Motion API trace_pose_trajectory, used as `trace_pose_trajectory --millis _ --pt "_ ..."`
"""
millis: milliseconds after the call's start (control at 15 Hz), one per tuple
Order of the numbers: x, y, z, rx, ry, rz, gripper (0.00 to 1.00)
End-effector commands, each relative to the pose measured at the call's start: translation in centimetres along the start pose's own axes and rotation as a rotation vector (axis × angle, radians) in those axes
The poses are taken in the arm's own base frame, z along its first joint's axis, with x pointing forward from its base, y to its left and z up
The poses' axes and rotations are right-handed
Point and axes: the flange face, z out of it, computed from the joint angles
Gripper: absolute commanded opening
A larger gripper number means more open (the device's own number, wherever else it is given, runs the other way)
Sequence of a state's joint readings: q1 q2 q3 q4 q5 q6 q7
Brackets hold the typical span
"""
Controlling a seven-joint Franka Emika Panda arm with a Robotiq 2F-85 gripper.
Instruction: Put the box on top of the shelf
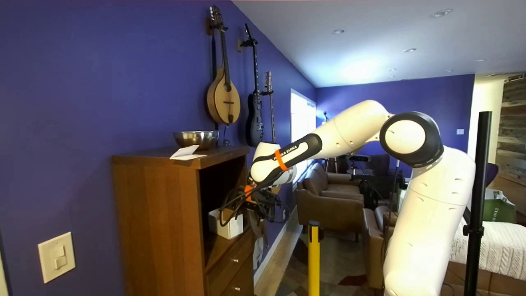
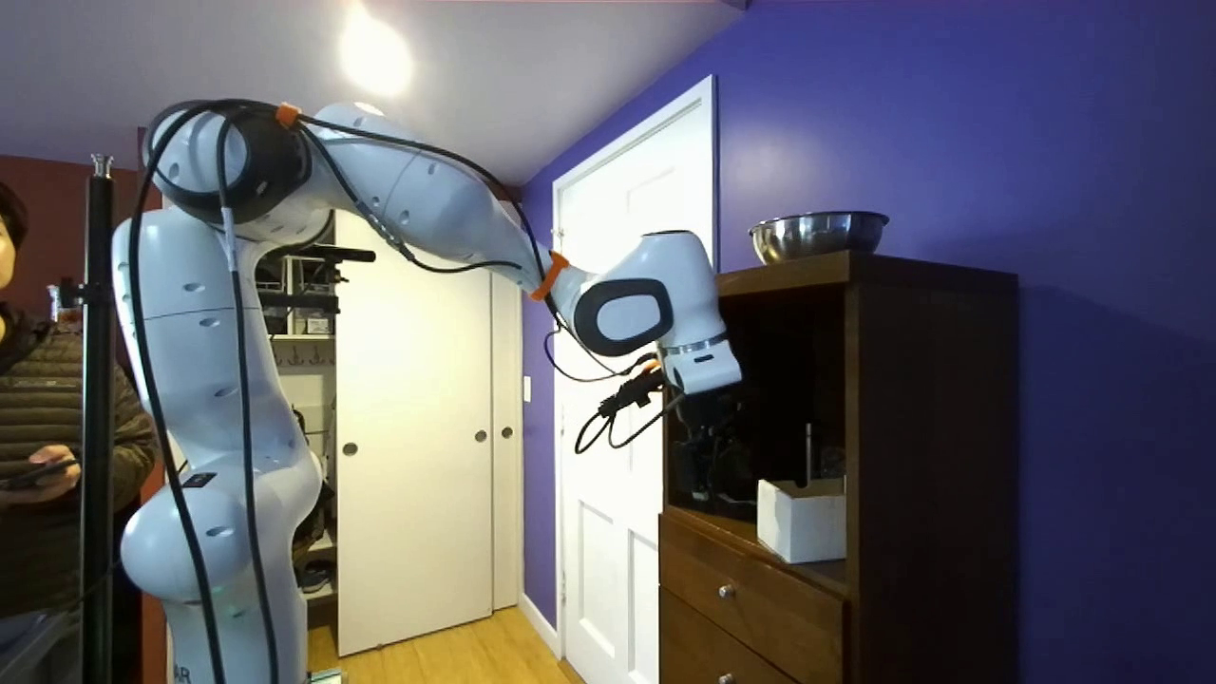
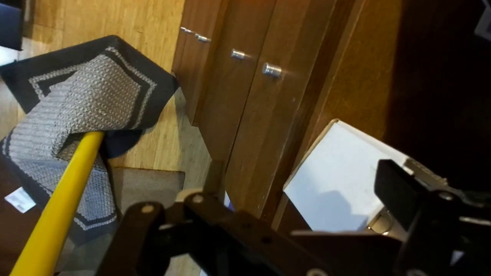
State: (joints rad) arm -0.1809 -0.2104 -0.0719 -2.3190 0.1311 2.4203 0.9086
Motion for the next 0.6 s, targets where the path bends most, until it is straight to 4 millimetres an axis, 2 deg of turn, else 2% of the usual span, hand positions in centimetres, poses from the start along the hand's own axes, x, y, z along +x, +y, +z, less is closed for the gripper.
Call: trace_pose_trajectory --millis 0,267,467,533 --pt "0.5 0.4 0.6 0.098 0.03 0.167 1.0" --pt "1.1 0.0 0.8 0.205 0.076 0.322 1.0" --pt "1.0 -0.9 2.3 0.277 0.121 0.41 1.0" --pt "0.7 -1.2 3.0 0.28 0.125 0.417 0.94"
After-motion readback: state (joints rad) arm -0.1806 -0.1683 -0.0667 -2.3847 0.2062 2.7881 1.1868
